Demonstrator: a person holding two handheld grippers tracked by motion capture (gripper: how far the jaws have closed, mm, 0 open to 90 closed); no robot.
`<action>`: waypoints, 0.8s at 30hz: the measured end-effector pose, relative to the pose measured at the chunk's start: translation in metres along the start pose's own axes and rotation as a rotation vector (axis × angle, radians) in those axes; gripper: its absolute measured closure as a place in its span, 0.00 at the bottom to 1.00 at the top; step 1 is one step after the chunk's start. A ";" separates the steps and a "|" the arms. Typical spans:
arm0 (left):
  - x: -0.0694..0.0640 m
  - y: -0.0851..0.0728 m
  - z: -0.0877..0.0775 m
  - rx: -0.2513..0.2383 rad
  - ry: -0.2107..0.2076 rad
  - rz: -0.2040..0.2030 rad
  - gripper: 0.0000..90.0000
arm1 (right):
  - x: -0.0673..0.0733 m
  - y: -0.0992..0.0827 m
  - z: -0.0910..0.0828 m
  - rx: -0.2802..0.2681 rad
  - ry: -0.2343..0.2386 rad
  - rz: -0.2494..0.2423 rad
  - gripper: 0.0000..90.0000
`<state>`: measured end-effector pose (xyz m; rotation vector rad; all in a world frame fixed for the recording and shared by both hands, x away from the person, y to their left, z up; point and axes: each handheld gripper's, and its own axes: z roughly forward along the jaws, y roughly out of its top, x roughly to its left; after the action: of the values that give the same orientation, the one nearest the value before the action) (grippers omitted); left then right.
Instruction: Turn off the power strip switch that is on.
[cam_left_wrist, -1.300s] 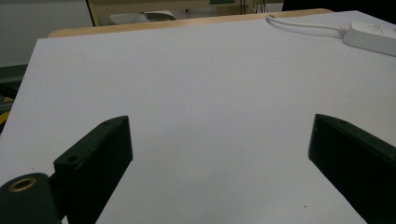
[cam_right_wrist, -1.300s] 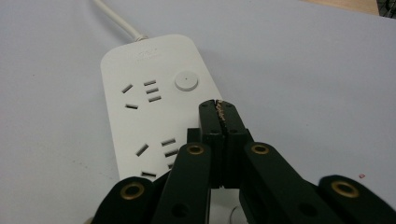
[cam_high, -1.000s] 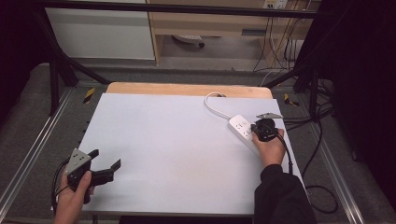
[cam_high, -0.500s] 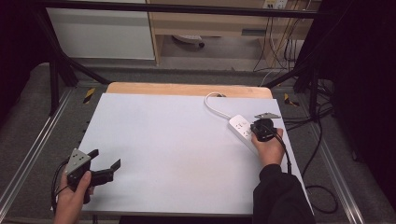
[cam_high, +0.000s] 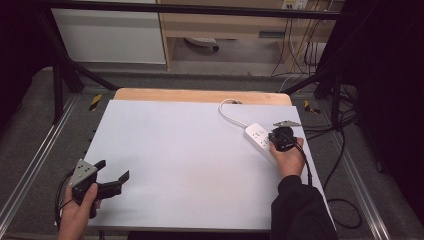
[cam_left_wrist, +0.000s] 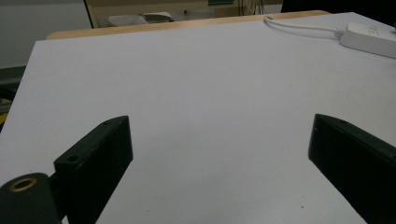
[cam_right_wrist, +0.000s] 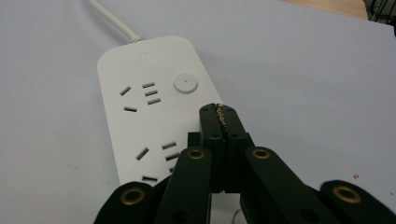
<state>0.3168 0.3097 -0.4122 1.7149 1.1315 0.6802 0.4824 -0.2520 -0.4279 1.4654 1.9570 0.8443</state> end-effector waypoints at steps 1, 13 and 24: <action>0.000 0.000 0.000 0.000 0.000 0.000 0.07 | 0.000 0.000 0.000 0.000 -0.002 -0.002 1.00; 0.000 0.000 -0.001 0.003 -0.001 0.000 0.07 | 0.000 0.000 0.001 0.004 0.002 0.005 1.00; 0.001 0.000 0.000 0.002 0.000 -0.001 0.07 | 0.000 -0.001 0.000 -0.001 0.000 0.004 1.00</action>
<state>0.3166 0.3104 -0.4121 1.7161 1.1336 0.6782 0.4819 -0.2524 -0.4291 1.4688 1.9539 0.8464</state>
